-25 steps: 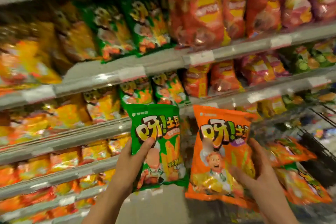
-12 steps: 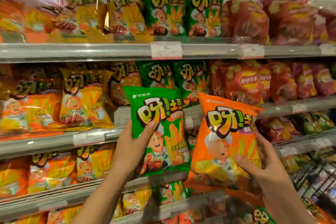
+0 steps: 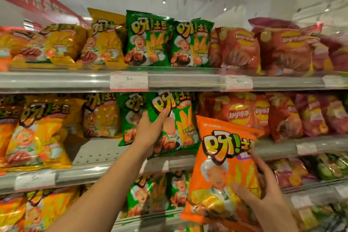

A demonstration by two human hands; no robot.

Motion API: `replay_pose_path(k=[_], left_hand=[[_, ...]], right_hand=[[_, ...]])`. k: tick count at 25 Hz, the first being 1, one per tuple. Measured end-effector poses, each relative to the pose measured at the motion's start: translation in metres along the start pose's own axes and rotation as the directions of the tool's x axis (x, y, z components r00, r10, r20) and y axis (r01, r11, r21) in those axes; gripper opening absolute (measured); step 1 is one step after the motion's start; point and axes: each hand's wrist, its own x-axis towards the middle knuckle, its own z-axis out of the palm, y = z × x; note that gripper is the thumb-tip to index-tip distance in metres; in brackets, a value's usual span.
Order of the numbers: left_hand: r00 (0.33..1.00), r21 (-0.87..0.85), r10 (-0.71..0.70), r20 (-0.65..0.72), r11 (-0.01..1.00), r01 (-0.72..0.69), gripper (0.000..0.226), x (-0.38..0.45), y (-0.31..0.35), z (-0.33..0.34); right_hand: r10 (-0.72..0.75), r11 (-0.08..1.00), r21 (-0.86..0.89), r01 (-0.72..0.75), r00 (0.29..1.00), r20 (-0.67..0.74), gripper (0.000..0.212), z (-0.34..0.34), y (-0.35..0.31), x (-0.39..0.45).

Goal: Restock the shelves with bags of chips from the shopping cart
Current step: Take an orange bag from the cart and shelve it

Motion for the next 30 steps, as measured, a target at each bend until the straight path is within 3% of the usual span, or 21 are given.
replay_pose_path(k=[4, 8, 13, 17, 22, 30], left_hand=[[0.994, 0.043, -0.051, 0.092, 0.998, 0.047, 0.05, 0.018, -0.017, 0.036], [0.997, 0.086, -0.078, 0.028, 0.993, 0.075, 0.036, 0.026, -0.035, 0.047], [0.994, 0.324, 0.064, -0.085, 0.946, -0.034, 0.076, 0.027, -0.033, 0.047], [0.994, 0.44, 0.106, -0.017, 0.894, -0.087, 0.08, 0.009, -0.039, 0.03], [0.933, 0.578, 0.336, 0.125, 0.74, -0.344, 0.06, -0.022, -0.047, -0.035], [0.839, 0.68, 0.536, 0.09, 0.582, -0.445, 0.051, -0.051, -0.059, -0.237]], right_hand=[[-0.004, 0.999, 0.04, 0.002, 1.0, 0.028, 0.088, -0.012, 0.017, 0.023], [-0.008, 1.0, 0.017, 0.008, 1.0, 0.009, 0.087, -0.018, 0.037, 0.039], [-0.034, 0.999, -0.002, 0.034, 0.998, 0.057, 0.091, -0.008, 0.043, 0.053], [-0.061, 0.998, 0.004, 0.061, 0.991, 0.123, 0.094, 0.01, 0.042, 0.053], [-0.102, 0.994, 0.056, 0.092, 0.968, 0.23, 0.094, 0.072, 0.035, 0.042], [-0.15, 0.989, 0.07, 0.133, 0.904, 0.4, 0.089, 0.251, -0.002, -0.01]])
